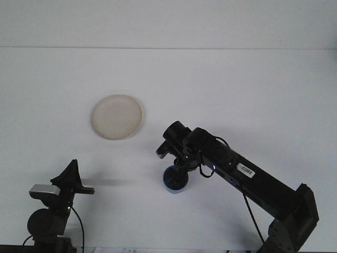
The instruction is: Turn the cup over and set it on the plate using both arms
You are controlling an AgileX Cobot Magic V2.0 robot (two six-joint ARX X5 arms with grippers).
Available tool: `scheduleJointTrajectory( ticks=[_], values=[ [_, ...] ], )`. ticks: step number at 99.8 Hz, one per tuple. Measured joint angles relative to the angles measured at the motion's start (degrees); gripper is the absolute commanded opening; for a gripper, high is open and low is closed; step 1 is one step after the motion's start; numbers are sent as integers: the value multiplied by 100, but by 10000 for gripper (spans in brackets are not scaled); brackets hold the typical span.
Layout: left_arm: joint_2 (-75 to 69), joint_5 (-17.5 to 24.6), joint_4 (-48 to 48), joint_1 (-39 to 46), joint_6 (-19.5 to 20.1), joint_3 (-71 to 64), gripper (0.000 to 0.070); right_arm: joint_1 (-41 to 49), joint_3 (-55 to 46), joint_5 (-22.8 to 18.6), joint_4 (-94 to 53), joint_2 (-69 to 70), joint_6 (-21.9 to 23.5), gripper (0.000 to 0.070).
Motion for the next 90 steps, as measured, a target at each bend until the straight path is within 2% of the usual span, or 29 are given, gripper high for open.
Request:
scheduleJointTrajectory(
  ticks=[17, 35, 48, 63, 68, 77, 90],
  values=[
    [0, 0, -2, 0, 0, 0, 13, -149, 323, -2, -120, -83, -55, 462],
    [0, 0, -2, 0, 2, 0, 13, -588, 761, -9, -153, -520, -310, 462],
    [0, 0, -2, 0, 0, 0, 13, -1261, 765, -90, -105, -1027, -479, 462],
    [0, 0, 0, 0, 0, 0, 13, -2409, 763, -597, 96, -1585, -492, 461],
    [0, 0, -2, 0, 0, 0, 13, -2806, 721, -647, 254, -1825, -483, 461],
    [0, 0, -2, 0, 0, 0, 13, -3383, 396, -562, 647, -2417, -420, 461],
    [0, 0, 0, 0, 0, 0, 13, -3818, -640, -122, 1504, -3491, -210, 461]
  ],
)
